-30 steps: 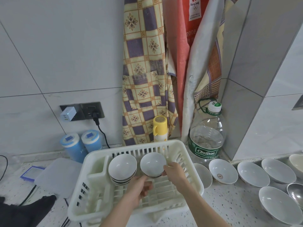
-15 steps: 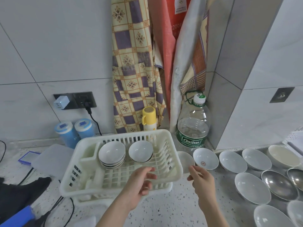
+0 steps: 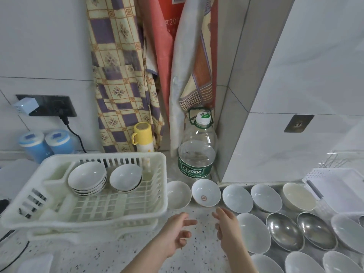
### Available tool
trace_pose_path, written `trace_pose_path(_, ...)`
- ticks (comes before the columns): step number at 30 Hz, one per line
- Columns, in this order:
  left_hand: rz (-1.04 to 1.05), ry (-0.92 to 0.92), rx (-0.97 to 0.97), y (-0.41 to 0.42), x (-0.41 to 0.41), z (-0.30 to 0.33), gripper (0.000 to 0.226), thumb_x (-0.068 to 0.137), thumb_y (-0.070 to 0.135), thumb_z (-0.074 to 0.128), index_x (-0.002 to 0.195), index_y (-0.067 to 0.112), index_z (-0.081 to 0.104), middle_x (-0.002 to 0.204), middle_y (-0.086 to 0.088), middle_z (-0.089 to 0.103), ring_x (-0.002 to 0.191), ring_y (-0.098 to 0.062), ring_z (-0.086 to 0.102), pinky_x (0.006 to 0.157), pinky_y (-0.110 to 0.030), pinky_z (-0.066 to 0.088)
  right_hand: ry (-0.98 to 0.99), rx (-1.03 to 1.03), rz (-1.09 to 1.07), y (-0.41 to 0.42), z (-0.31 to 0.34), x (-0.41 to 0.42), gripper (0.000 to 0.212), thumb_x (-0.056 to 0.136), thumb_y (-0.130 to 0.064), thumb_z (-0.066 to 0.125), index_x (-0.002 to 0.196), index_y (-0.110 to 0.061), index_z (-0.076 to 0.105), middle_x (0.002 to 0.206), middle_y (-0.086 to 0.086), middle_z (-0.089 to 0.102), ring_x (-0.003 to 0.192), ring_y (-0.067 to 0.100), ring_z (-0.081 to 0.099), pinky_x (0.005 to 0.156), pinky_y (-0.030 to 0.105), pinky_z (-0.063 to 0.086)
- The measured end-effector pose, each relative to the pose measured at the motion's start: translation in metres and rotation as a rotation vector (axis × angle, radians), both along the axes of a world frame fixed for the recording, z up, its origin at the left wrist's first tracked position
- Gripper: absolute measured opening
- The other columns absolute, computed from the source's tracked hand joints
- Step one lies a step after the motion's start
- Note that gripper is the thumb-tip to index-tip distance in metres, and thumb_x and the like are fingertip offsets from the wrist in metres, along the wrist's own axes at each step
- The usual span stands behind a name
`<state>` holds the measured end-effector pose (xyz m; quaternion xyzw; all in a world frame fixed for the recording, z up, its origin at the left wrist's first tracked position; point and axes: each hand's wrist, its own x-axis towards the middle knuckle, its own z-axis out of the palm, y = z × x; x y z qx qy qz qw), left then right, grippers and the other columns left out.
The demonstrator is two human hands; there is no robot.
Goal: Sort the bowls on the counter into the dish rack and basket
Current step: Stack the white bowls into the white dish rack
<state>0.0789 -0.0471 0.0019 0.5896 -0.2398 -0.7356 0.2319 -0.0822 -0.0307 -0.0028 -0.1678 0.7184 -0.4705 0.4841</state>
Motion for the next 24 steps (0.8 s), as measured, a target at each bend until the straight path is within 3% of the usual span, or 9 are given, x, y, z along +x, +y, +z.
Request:
trace_pose_path(2,0.073,0.015,0.041,-0.009,-0.014,-0.012,0.012,0.098,0.025,0.051,0.106,0.017,0.053,0.099,-0.003,0.077,0.042,-0.012,0.048,0.035,-0.018,0.024,-0.043,0.035,0.025,-0.011,-0.009,-0.006,0.032,0.092,-0.019,0.057,0.121,-0.005,0.055,0.1,0.008,0.066,0.055,0.014,0.037,0.037,0.02,0.028)
trace_pose_path(6,0.168,0.028,0.082,-0.023,-0.026,-0.03,0.017,0.097,0.034,0.056,0.103,0.017,0.055,0.108,-0.008,0.072,0.043,-0.012,0.051,0.034,-0.017,0.025,-0.111,0.102,0.097,-0.032,-0.027,-0.014,0.024,0.093,-0.022,0.056,0.102,-0.001,0.062,0.084,0.006,0.062,0.053,0.014,0.039,0.041,0.021,0.028)
trace_pose_path(13,0.405,-0.055,0.054,-0.039,-0.027,-0.05,0.015,0.102,0.025,0.047,0.104,0.013,0.055,0.1,-0.014,0.073,0.05,-0.014,0.044,0.038,-0.018,0.022,-0.204,0.129,0.063,-0.055,-0.047,-0.008,0.02,0.095,-0.027,0.057,0.11,-0.014,0.056,0.097,0.009,0.073,0.06,0.016,0.046,0.051,0.024,0.035)
trace_pose_path(20,0.473,-0.113,-0.033,-0.049,-0.026,-0.057,0.026,0.098,0.008,0.042,0.123,0.009,0.051,0.105,-0.02,0.073,0.046,-0.012,0.039,0.034,-0.018,0.027,-0.205,0.157,0.0,-0.062,-0.052,-0.012,0.028,0.091,-0.014,0.05,0.118,-0.009,0.054,0.101,0.017,0.073,0.055,0.014,0.036,0.048,0.025,0.031)
trace_pose_path(24,0.476,-0.138,-0.063,-0.044,-0.022,-0.056,0.031,0.096,0.003,0.038,0.124,0.007,0.05,0.102,-0.026,0.072,0.036,-0.008,0.032,0.033,-0.018,0.024,-0.276,0.169,-0.008,-0.055,-0.043,-0.014,0.024,0.091,-0.012,0.046,0.113,-0.011,0.056,0.093,0.016,0.075,0.048,0.012,0.031,0.038,0.02,0.029)
